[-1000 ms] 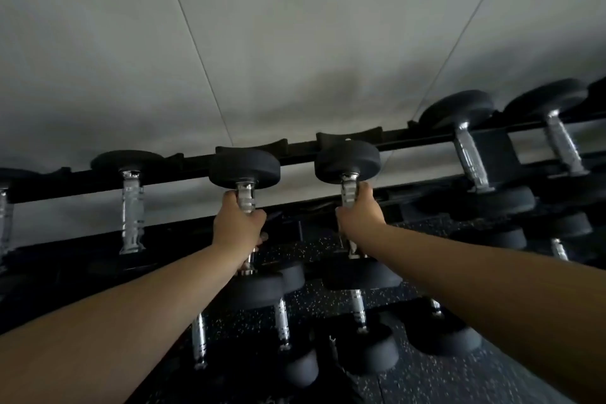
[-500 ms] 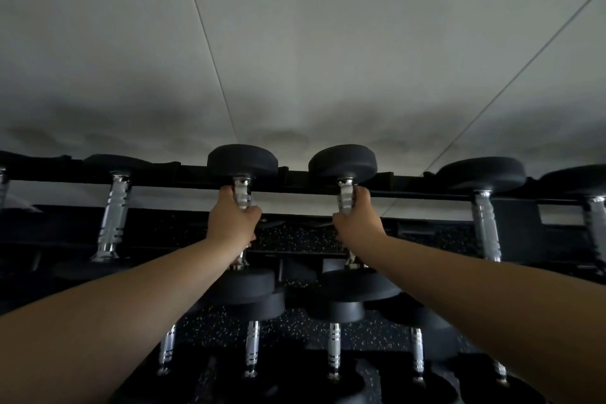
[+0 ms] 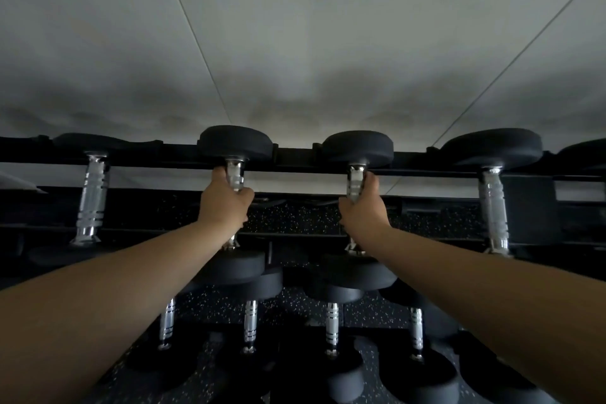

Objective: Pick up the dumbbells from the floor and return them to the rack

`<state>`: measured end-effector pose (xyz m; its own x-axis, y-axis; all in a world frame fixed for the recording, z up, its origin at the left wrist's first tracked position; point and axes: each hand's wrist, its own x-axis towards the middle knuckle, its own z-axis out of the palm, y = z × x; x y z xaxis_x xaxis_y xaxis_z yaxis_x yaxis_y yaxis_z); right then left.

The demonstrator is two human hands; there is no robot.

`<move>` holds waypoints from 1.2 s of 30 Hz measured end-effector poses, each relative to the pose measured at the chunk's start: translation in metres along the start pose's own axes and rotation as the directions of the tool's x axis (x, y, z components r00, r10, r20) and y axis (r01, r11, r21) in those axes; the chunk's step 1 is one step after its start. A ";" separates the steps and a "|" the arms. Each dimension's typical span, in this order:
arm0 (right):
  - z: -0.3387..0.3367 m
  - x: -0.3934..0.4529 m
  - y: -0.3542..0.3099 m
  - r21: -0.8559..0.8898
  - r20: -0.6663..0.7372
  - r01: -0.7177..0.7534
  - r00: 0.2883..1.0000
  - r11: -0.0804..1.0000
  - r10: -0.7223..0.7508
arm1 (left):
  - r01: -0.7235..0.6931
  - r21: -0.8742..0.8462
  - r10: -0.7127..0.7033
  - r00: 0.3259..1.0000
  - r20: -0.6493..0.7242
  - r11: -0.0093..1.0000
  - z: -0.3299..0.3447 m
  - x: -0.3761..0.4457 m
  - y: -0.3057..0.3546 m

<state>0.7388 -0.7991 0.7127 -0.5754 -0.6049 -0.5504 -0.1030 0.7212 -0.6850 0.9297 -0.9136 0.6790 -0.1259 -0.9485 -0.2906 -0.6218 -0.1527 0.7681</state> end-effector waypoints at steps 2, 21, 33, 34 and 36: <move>0.002 0.001 0.001 -0.002 0.003 0.015 1.000 1.000 -0.015 | 0.004 0.022 -0.004 1.000 -0.002 1.000 -0.001 0.002 -0.002; 0.005 0.008 0.008 0.005 -0.011 0.027 1.000 1.000 -0.027 | -0.023 0.008 0.022 0.995 0.095 1.000 -0.010 0.006 -0.004; 0.005 0.010 0.011 0.003 -0.032 0.040 0.999 0.999 -0.040 | -0.047 0.075 0.038 0.992 0.122 0.996 -0.017 -0.001 0.002; 0.005 0.011 0.012 -0.004 -0.028 0.036 0.999 0.999 -0.036 | -0.039 0.088 0.027 0.991 0.133 0.995 -0.016 -0.001 0.004; 0.004 0.011 0.012 -0.018 -0.024 0.029 0.999 0.999 -0.030 | -0.013 0.110 -0.005 0.987 0.161 0.994 -0.017 -0.001 0.006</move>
<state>0.7348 -0.7983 0.6962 -0.5916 -0.6176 -0.5182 -0.1344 0.7093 -0.6920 0.9391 -0.9179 0.6934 -0.2455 -0.8908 -0.3824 -0.7017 -0.1089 0.7042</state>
